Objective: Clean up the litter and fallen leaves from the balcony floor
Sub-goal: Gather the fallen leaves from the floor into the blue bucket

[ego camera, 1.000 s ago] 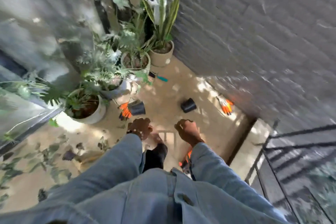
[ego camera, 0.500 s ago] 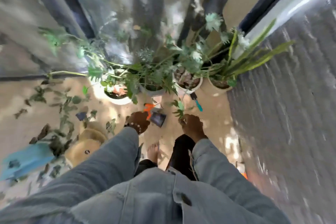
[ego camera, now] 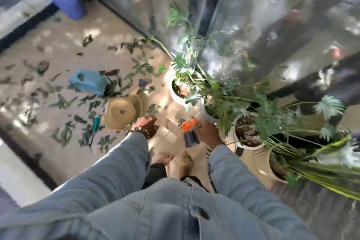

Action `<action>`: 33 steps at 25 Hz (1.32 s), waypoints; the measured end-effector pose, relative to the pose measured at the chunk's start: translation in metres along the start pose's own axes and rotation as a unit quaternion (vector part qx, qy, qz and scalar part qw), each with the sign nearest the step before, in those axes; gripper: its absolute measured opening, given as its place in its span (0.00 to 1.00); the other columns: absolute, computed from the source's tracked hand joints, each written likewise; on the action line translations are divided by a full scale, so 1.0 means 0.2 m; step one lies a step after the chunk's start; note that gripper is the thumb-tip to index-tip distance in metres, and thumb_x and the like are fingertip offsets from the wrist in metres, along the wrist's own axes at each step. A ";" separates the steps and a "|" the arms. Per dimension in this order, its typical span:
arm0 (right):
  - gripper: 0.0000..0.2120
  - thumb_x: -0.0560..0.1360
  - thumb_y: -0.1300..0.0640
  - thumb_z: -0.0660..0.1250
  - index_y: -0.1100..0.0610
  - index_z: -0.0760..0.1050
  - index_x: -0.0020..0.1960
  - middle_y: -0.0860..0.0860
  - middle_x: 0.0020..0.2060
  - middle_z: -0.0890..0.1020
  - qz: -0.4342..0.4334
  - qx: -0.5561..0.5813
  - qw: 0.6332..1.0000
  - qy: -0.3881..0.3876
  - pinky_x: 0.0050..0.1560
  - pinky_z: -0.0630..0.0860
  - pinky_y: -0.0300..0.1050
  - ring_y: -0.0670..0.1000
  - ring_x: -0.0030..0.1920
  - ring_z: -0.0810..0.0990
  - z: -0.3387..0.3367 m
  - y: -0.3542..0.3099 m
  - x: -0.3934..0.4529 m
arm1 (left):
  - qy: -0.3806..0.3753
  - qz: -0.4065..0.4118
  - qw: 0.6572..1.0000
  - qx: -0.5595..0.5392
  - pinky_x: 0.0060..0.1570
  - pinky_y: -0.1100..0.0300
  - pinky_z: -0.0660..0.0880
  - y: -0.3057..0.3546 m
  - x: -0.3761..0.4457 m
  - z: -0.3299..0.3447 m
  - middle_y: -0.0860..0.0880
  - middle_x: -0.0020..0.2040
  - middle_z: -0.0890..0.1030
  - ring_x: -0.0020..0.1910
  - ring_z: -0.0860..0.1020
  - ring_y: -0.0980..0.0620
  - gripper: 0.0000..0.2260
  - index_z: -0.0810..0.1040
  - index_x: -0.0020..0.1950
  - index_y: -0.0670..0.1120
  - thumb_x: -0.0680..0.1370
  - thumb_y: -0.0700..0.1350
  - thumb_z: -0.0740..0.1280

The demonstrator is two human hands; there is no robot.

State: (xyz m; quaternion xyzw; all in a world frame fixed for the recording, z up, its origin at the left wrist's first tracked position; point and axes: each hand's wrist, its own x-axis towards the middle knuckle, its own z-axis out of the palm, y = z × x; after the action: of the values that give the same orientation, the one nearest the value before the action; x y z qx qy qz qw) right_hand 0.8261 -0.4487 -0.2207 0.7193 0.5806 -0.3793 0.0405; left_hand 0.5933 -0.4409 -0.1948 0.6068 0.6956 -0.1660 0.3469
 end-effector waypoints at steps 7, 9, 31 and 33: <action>0.13 0.77 0.52 0.62 0.59 0.79 0.53 0.62 0.55 0.80 -0.088 -0.028 0.991 -0.095 0.61 0.71 0.53 0.61 0.59 0.75 0.12 -0.08 0.05 | 0.008 -0.143 0.982 -0.119 0.61 0.51 0.72 -0.13 -0.25 0.24 0.40 0.65 0.75 0.63 0.74 0.40 0.20 0.70 0.70 0.48 0.79 0.50 0.63; 0.13 0.78 0.53 0.62 0.61 0.79 0.52 0.61 0.56 0.79 -0.110 -0.033 0.986 -0.117 0.61 0.68 0.49 0.60 0.61 0.74 0.19 -0.14 0.04 | 0.009 -0.171 0.973 -0.153 0.60 0.50 0.73 -0.23 -0.30 0.30 0.42 0.64 0.76 0.62 0.75 0.41 0.19 0.72 0.68 0.49 0.78 0.51 0.63; 0.10 0.79 0.58 0.59 0.60 0.75 0.57 0.63 0.54 0.79 -0.280 -0.370 0.826 -0.318 0.41 0.76 0.40 0.61 0.50 0.79 2.68 0.17 1.25 | 0.030 -0.398 0.667 -0.630 0.56 0.53 0.76 -1.26 0.85 2.41 0.43 0.49 0.83 0.49 0.81 0.43 0.08 0.79 0.49 0.50 0.73 0.50 0.68; 0.13 0.77 0.60 0.60 0.58 0.72 0.61 0.60 0.59 0.75 -0.345 -0.402 0.787 -0.315 0.50 0.75 0.46 0.61 0.56 0.76 2.88 0.28 1.38 | 0.048 -0.413 0.615 -0.670 0.51 0.50 0.79 -1.30 0.97 2.63 0.46 0.44 0.84 0.44 0.82 0.45 0.07 0.79 0.42 0.54 0.69 0.54 0.66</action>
State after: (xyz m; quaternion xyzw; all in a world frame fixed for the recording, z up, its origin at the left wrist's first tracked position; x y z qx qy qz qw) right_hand 0.5977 -0.5330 -0.8142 0.2303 0.8450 -0.3060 0.3732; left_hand 0.4882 -0.6971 -0.7466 -0.1390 0.8063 0.2498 0.5179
